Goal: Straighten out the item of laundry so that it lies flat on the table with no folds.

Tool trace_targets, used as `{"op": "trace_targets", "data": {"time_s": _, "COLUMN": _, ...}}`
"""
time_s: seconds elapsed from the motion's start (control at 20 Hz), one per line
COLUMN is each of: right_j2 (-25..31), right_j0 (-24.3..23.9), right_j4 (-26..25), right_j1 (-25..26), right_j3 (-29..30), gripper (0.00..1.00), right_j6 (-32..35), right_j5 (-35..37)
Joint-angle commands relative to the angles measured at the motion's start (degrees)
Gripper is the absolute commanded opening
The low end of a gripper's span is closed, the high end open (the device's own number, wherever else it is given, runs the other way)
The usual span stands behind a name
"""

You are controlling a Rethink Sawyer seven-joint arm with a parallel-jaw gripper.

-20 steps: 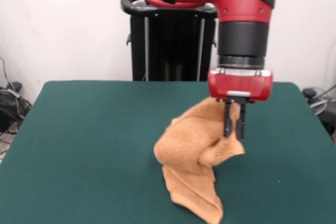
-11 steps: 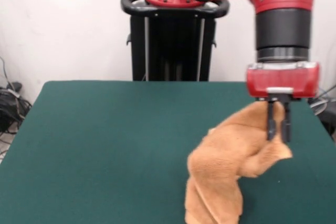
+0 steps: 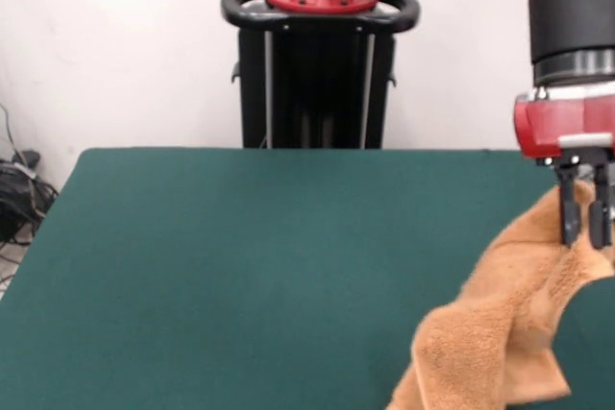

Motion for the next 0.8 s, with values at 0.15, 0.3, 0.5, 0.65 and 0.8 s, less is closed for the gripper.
{"op": "trace_targets", "data": {"time_s": 0.15, "right_j2": -1.8, "right_j0": 1.7, "right_j4": 7.7, "right_j1": -3.5, "right_j3": -5.3, "gripper": 0.00, "right_j6": 13.5, "right_j5": 14.7}}
{"op": "trace_targets", "data": {"time_s": 0.3, "right_j2": -0.9, "right_j0": -0.3, "right_j4": 6.7, "right_j1": -5.8, "right_j3": -5.0, "gripper": 0.00, "right_j6": 13.1, "right_j5": 19.7}}
{"op": "trace_targets", "data": {"time_s": 0.5, "right_j2": -0.5, "right_j0": -2.1, "right_j4": 5.4, "right_j1": -7.7, "right_j3": -5.0, "gripper": 0.00, "right_j6": 12.4, "right_j5": 24.8}}
{"op": "trace_targets", "data": {"time_s": 0.65, "right_j2": 4.0, "right_j0": -6.4, "right_j4": 4.6, "right_j1": -10.1, "right_j3": -0.8, "gripper": 0.00, "right_j6": 8.7, "right_j5": 25.5}}
{"op": "trace_targets", "data": {"time_s": 0.8, "right_j2": 13.6, "right_j0": -15.5, "right_j4": 4.5, "right_j1": -13.8, "right_j3": 8.0, "gripper": 0.00, "right_j6": 1.7, "right_j5": 23.4}}
